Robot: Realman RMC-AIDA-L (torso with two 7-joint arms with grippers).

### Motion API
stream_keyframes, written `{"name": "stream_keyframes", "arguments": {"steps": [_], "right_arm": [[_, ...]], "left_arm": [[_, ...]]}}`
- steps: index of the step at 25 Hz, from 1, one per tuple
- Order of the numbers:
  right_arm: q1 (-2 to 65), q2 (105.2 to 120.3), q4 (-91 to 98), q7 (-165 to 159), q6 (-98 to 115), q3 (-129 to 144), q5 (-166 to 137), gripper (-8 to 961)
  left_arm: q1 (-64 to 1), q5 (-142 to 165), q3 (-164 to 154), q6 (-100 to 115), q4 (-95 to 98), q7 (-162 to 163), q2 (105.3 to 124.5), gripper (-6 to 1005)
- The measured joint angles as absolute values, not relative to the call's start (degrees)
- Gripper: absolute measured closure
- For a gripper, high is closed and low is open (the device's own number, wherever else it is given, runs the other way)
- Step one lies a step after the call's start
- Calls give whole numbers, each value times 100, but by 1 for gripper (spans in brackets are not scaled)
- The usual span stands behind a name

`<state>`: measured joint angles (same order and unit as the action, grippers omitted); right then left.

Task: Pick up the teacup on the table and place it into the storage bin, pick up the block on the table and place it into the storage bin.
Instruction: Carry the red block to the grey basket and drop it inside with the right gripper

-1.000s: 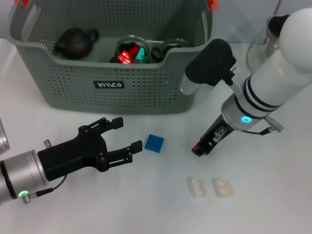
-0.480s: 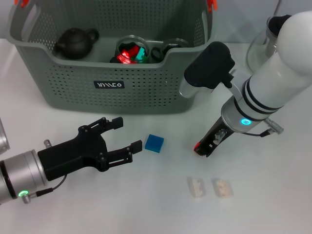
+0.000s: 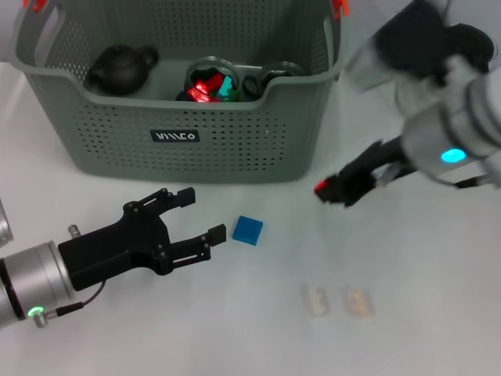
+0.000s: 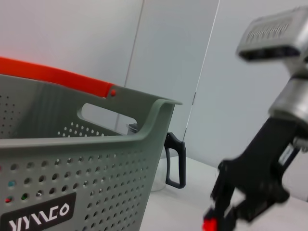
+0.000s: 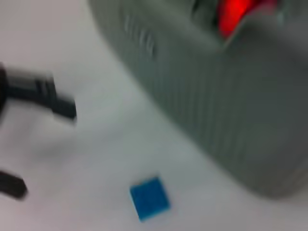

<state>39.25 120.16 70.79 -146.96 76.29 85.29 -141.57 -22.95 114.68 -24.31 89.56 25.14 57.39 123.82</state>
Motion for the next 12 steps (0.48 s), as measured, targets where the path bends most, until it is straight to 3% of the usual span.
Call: {"name": "stream_keyframes", "arguments": {"steps": [6,12], "right_arm": [[3132,12009,7607,-13246,8056,7309,-12364,758],[3147,12000,7111,-11710,9330,5806,-10573,758]], "left_arm": [[-2321,11442,-2420,8870,2514,5740,12366,127],[-2406,11439,-2413,8808,2514,5748,12344,126]]}}
